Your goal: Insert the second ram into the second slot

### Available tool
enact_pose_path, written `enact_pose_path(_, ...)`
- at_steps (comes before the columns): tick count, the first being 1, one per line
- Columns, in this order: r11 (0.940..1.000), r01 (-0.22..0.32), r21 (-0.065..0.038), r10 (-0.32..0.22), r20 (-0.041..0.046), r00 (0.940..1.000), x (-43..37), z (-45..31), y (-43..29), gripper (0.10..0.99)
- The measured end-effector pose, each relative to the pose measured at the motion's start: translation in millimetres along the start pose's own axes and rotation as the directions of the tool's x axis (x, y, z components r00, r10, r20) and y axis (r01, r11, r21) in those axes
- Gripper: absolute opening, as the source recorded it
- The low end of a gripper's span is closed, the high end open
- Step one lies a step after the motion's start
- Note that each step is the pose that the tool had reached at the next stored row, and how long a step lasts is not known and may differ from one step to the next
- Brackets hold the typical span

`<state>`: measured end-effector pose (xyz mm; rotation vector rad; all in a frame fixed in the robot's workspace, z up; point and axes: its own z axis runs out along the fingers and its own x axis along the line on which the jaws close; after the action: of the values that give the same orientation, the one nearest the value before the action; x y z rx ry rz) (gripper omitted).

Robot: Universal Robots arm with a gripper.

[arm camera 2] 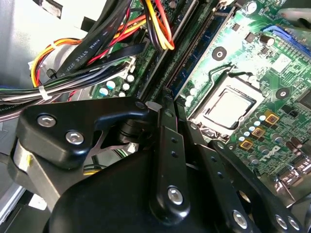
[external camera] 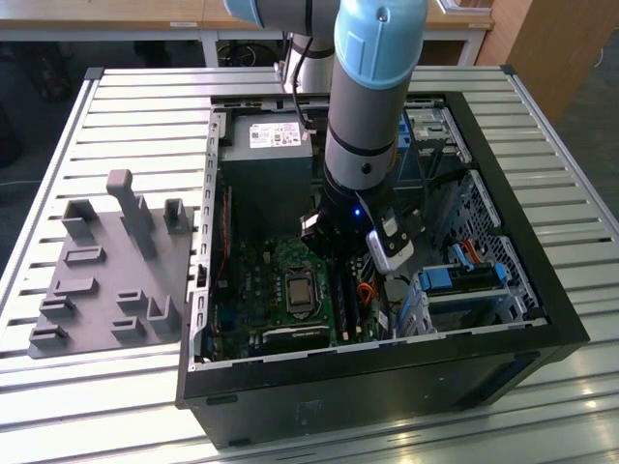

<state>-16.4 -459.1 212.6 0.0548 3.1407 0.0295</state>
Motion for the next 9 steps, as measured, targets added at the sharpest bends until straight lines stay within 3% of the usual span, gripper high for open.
enact_pose_path(6, 1.0000, 0.000, 0.000, 0.000, 0.0000, 1.0000, 0.0, 0.0, 0.0, 0.145)
enact_pose_path(7, 1.0000, 0.000, 0.000, 0.000, 0.0000, 1.0000, 0.0, 0.0, 0.0, 0.212)
enact_pose_path(9, 1.0000, 0.000, 0.000, 0.000, 0.0001, 1.0000, 0.0, -0.2, 0.0, 0.212)
